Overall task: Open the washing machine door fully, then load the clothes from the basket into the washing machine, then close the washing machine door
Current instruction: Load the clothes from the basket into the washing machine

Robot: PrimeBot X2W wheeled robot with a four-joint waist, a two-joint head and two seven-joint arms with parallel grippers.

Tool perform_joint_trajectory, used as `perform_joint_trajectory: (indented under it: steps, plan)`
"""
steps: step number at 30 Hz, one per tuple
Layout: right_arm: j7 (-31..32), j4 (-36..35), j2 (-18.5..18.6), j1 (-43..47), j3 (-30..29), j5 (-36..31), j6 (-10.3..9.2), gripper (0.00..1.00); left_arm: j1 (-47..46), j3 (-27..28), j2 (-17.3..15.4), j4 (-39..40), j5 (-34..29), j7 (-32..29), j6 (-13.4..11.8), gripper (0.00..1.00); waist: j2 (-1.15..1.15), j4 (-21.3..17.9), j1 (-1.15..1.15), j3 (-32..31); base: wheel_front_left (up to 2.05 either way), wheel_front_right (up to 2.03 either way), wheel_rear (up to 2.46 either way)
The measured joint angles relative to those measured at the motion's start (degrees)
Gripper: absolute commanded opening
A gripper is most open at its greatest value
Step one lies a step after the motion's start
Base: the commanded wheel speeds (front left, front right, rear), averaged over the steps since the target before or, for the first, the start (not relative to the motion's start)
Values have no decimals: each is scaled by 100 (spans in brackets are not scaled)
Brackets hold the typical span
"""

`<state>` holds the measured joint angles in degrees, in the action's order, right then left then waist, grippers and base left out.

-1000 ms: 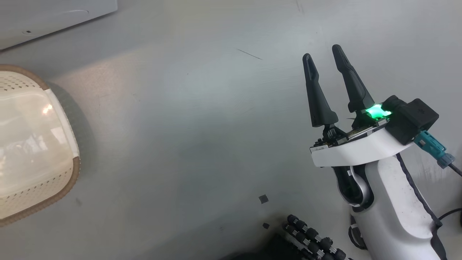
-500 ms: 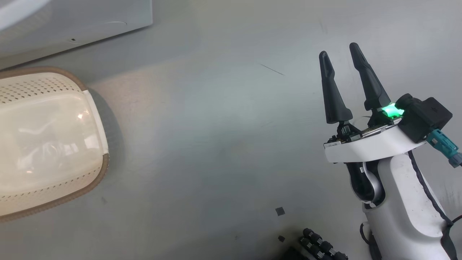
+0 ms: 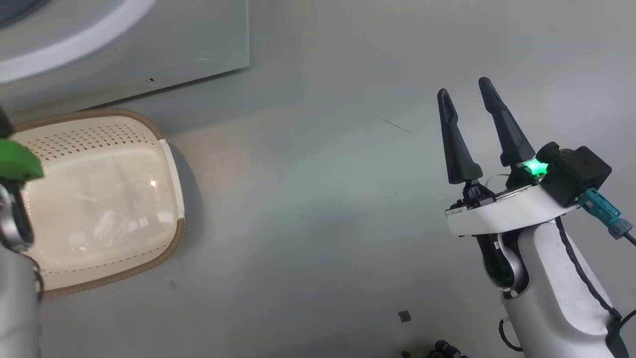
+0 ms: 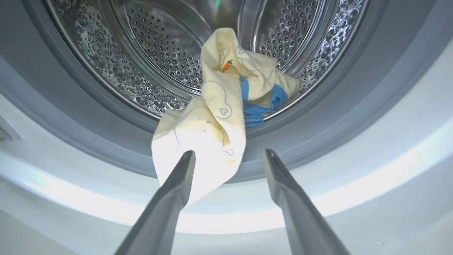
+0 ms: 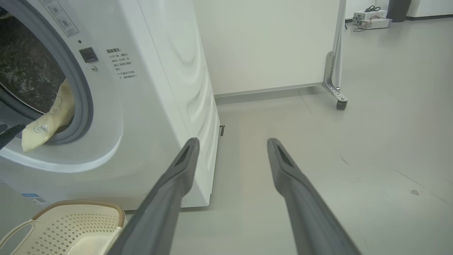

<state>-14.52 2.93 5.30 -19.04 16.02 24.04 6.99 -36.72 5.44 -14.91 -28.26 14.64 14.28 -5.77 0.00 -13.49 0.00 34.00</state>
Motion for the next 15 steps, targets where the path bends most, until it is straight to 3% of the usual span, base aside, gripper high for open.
perform_joint_trajectory:
  steps: [7,15]
  plan:
    - [0,91,75,300,-29,-55,0,100,943,-167,645,339,-5,1,-25,100,0,184,0,-308,0,0,0]
    - [0,191,187,481,-33,-94,-1,100,1724,-208,904,586,-115,13,-49,100,0,367,0,-616,0,0,0]
